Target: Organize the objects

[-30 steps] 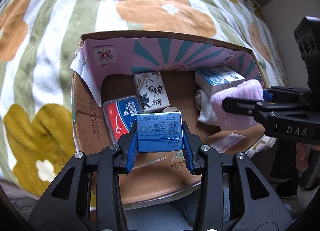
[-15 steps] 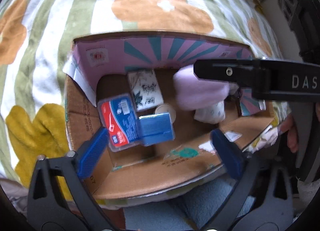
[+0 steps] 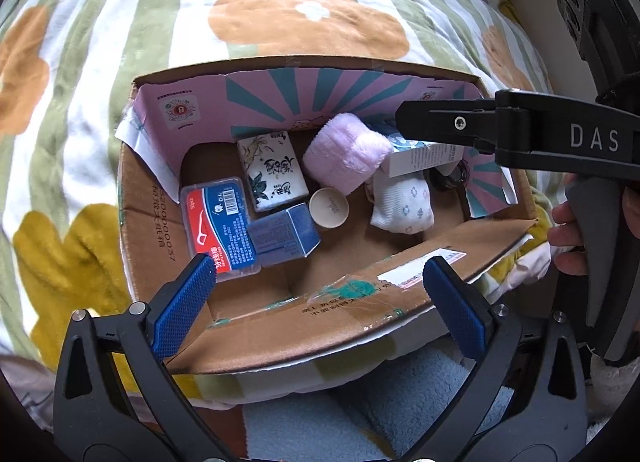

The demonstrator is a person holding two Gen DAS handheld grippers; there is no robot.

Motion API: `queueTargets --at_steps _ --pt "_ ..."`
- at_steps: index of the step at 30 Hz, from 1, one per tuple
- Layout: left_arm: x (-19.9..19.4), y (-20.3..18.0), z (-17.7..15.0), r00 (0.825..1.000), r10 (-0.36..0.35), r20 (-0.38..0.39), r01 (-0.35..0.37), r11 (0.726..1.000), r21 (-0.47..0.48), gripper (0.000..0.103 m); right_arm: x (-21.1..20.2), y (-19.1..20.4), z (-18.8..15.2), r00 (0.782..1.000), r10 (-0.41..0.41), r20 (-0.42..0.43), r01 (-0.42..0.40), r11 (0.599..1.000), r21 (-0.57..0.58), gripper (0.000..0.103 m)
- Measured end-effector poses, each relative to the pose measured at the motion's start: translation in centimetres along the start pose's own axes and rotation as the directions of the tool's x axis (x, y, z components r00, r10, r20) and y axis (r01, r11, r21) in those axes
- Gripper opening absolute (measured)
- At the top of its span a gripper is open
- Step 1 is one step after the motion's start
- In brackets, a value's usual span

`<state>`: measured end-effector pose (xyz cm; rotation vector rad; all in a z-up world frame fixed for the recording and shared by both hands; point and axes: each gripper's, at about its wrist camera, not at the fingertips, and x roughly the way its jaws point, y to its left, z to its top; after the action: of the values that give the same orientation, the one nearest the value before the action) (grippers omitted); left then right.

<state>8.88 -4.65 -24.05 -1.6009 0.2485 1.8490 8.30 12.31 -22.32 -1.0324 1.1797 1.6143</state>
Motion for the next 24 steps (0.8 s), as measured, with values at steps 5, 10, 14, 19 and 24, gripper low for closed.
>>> queueTargets --at_steps 5,10,14,19,24 --pt "-0.6 -0.3 0.2 1.000 0.008 0.005 -0.008 1.000 0.004 0.103 -0.6 -0.3 -0.1 1.000 -0.010 0.012 0.010 1.000 -0.001 0.102" --pt "-2.3 -0.4 1.3 0.999 0.032 0.042 -0.032 0.999 -0.006 0.103 -2.0 -0.7 0.0 0.999 -0.023 0.035 0.022 0.999 0.023 0.102" --pt "-4.4 -0.5 2.8 0.995 0.049 0.083 -0.048 0.999 -0.020 0.103 -4.2 -1.1 0.2 0.995 -0.061 0.075 0.059 0.998 0.033 0.102" --pt "-7.4 -0.3 4.8 0.986 0.053 0.156 -0.046 0.998 -0.051 0.103 -6.9 -1.6 0.4 0.989 -0.093 0.115 0.088 0.995 0.050 0.102" --pt "-9.9 -0.8 6.4 0.967 0.104 0.234 -0.094 0.994 -0.056 0.103 -8.9 -1.9 0.2 0.978 -0.141 0.153 0.133 0.989 0.064 0.102"
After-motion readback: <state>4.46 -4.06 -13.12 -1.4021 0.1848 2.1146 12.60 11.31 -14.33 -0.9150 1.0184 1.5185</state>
